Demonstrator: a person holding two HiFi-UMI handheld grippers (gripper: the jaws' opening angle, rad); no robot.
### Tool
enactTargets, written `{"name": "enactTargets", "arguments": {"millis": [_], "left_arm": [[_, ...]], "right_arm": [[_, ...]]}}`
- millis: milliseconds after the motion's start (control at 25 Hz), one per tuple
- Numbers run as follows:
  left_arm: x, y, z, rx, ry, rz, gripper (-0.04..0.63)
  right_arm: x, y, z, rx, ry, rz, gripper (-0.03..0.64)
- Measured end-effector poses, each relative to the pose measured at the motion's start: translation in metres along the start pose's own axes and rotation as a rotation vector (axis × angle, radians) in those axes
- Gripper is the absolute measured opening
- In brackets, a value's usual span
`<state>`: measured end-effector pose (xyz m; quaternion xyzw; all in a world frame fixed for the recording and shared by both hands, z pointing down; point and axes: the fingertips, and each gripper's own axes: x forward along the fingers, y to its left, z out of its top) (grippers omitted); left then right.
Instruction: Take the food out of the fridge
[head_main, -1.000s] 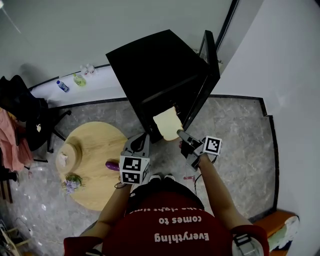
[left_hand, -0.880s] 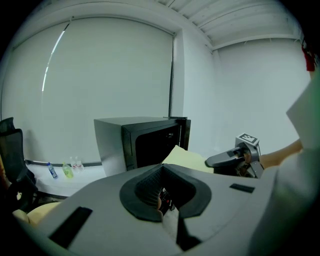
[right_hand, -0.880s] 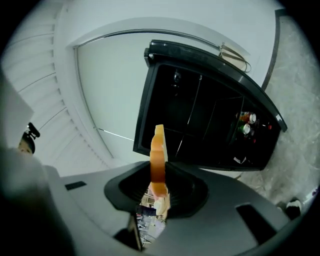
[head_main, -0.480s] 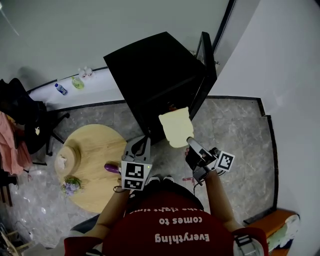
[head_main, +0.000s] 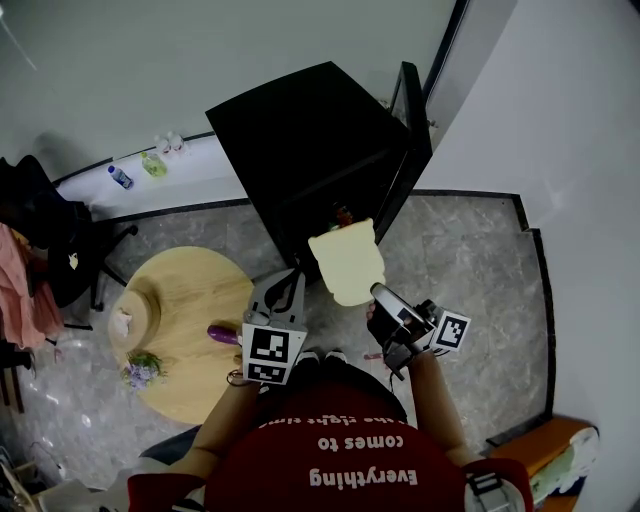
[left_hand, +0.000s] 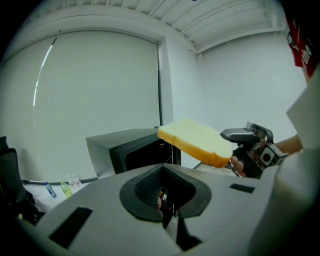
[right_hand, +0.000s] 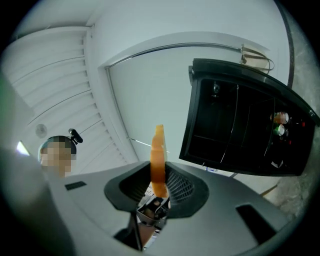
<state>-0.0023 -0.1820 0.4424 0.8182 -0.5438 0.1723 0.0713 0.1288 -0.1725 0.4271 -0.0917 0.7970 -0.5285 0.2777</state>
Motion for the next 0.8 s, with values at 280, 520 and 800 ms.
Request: {"name": "enactTargets", "arguments": {"millis": [280,520,800], "left_arm": [[-0.006,-0.003,-0.010,0.000,0.017,0.000,0.006],[0.002,-0.005,-0.007,-0.005,0.019,0.004,0.006],[-0.008,-0.006,-0.011,-0.006,0.016,0.006,0.006]], "right_arm": [[0.004,0.010,-0.007,0.027,-0.009,0.039,0.094],[0.002,0.005,-0.001,0.033,-0.003,0.032,0.094],[-0.001,0.007,-0.009,0.034,-0.007,0.030,0.092]]}}
